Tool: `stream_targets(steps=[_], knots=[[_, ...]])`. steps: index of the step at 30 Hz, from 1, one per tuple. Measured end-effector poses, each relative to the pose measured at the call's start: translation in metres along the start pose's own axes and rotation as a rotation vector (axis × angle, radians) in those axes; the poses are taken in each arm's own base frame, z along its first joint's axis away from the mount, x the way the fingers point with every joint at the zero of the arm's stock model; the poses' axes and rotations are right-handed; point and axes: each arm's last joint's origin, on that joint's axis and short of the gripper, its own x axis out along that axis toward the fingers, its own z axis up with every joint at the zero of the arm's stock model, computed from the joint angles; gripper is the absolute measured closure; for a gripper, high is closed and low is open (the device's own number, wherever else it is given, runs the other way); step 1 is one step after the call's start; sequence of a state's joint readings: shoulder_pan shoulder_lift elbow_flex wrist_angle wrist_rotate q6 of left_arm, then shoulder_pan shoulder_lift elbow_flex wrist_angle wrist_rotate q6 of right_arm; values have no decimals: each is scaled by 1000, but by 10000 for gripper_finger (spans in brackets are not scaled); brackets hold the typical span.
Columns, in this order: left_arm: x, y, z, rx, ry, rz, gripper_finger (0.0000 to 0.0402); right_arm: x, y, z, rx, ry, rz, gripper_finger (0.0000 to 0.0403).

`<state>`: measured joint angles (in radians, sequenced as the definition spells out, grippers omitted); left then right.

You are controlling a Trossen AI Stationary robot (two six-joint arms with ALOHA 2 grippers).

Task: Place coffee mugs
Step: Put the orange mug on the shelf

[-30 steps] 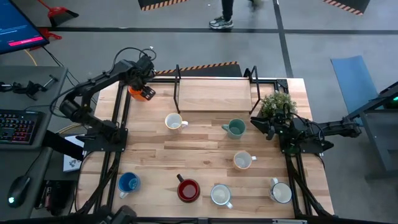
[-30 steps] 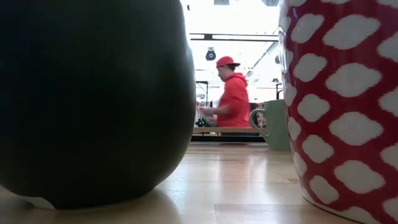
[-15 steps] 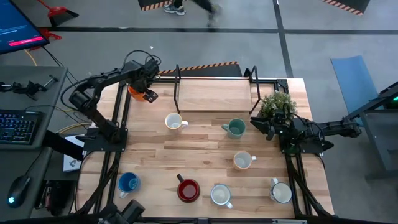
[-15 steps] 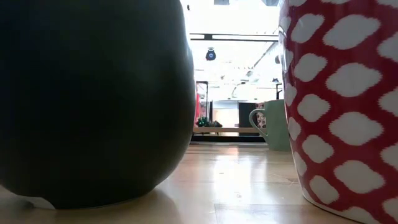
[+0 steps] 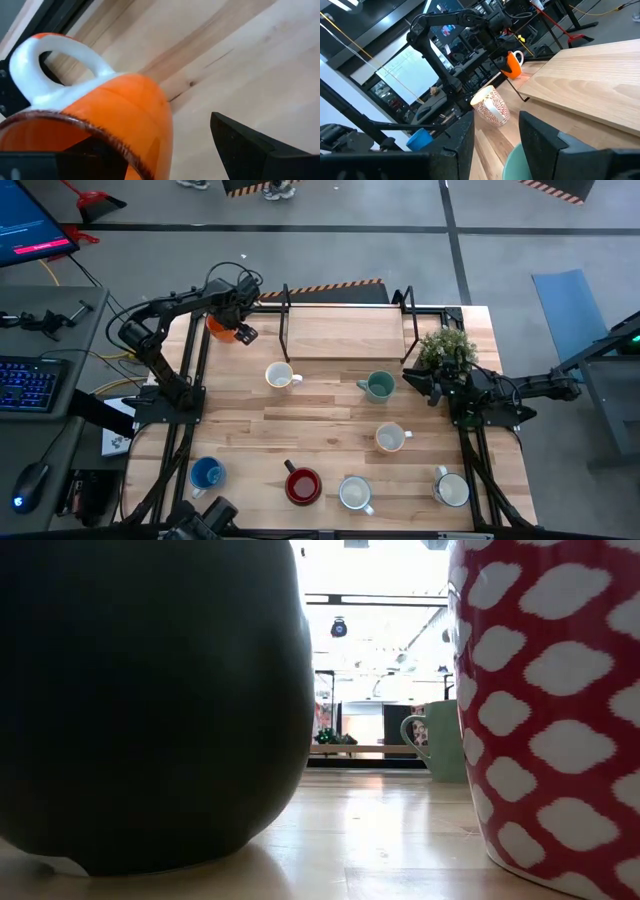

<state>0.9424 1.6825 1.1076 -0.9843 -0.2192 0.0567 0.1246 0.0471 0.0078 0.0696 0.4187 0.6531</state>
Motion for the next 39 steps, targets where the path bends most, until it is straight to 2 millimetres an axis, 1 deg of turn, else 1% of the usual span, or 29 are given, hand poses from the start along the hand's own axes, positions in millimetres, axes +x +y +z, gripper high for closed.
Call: stream_targets(steps=[5, 10, 26, 32, 39], knots=[[0, 0, 1, 14, -5, 0, 167, 0, 0, 0, -3, 3, 3, 268], [0, 0, 1, 15, -5, 1, 196, 0, 0, 0, -4, 3, 4, 268], [0, 0, 0, 14, -5, 2, 329, 0, 0, 0, -4, 6, 9, 268], [0, 0, 0, -1, -5, -3, 389, 0, 0, 0, -5, 6, 9, 268], [0, -2, 0, -2, -5, -73, 396, 0, 0, 0, -6, 6, 9, 268]])
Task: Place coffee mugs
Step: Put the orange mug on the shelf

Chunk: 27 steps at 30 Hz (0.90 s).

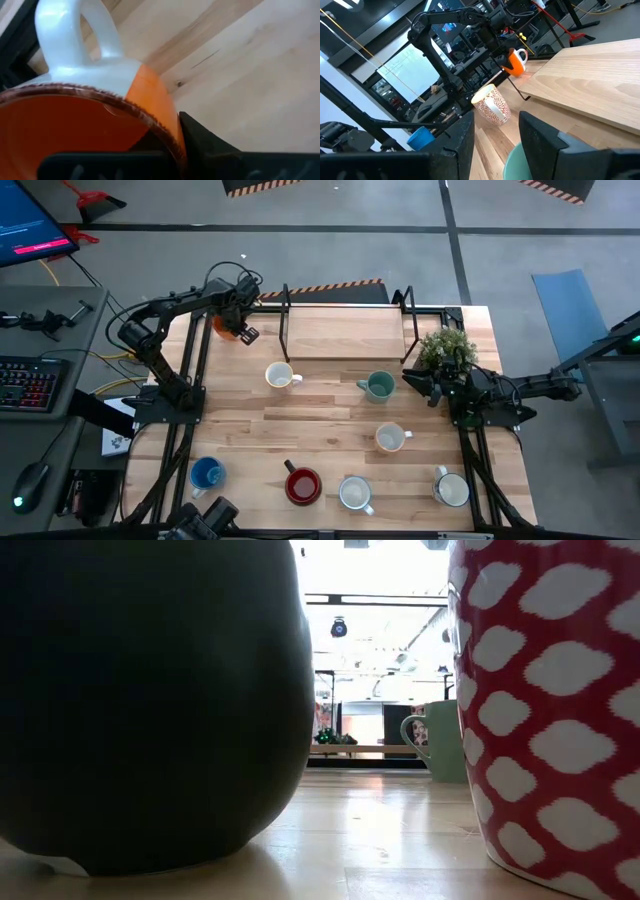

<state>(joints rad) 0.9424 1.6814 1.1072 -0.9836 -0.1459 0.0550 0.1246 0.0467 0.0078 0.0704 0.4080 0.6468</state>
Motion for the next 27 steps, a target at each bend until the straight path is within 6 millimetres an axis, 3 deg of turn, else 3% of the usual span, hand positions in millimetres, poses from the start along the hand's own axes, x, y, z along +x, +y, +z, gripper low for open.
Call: stream_targets(steps=[8, 13, 18, 27], knots=[[-7, -5, 0, 0, -43, -194, 397, 0, 0, 0, 0, 0, 0, 268], [-26, -5, -9, 27, -96, -242, 397, 0, 0, 0, 0, 0, 0, 268], [-75, 3, -14, 26, -156, -209, 397, 0, 0, 0, 0, -1, -1, 268], [-191, -4, -7, 68, -463, -130, 397, 0, 0, 0, -26, -4, -5, 268]])
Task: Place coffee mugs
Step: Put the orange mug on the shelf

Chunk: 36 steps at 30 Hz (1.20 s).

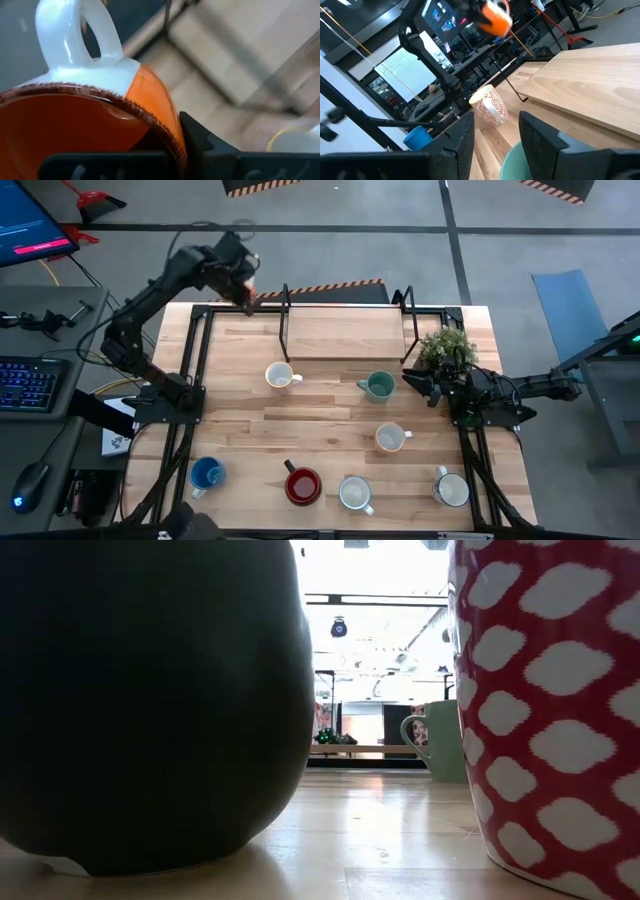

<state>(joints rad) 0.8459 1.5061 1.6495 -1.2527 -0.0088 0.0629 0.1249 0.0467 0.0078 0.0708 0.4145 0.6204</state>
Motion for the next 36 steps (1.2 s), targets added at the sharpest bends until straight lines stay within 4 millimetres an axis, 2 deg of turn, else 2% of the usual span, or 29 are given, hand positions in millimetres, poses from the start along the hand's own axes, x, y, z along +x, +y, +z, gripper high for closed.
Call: stream_targets(steps=[3, 6, 9, 12, 20, 28, 32, 36], knots=[[-26, -13, 16, 32, -93, -18, 397, 0, 0, 0, 4, 0, 0, 268], [-43, -29, 31, 67, -171, -48, 397, 0, 0, 0, 7, -1, 0, 268], [-48, -49, 44, 112, -197, -80, 397, 0, 0, 0, 7, -1, 0, 268], [-41, -71, 57, 169, -202, -113, 397, 0, 0, 0, 7, -1, 0, 268], [4, -128, 84, 305, -134, -169, 397, 0, 0, 0, 8, -1, 0, 268], [69, -174, 86, 427, 16, -151, 397, 0, 0, 0, 8, 2, 4, 268], [98, -184, 85, 445, 77, -142, 397, 0, 0, 0, 8, 2, 4, 268], [122, -177, 88, 427, 133, -123, 397, 0, 0, 0, 28, 2, 5, 268]])
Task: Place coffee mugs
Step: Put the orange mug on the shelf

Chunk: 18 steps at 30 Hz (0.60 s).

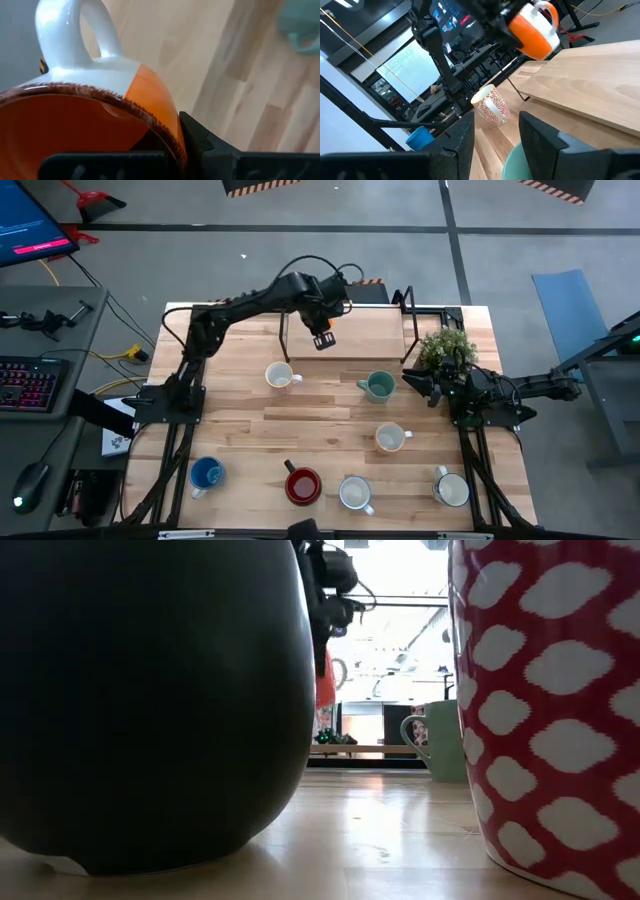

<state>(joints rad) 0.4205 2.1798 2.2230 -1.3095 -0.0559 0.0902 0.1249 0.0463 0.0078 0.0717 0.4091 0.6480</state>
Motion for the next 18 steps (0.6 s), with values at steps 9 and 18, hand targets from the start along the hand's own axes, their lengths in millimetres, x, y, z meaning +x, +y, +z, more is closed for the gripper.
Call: stream_targets(steps=[9, 18], knots=[[22, 43, -5, -134, 55, -27, 397, 0, 1, 0, 6, 16, 20, 268], [22, 72, -11, -251, 52, -56, 397, 0, 1, 0, 6, 17, 21, 268]])
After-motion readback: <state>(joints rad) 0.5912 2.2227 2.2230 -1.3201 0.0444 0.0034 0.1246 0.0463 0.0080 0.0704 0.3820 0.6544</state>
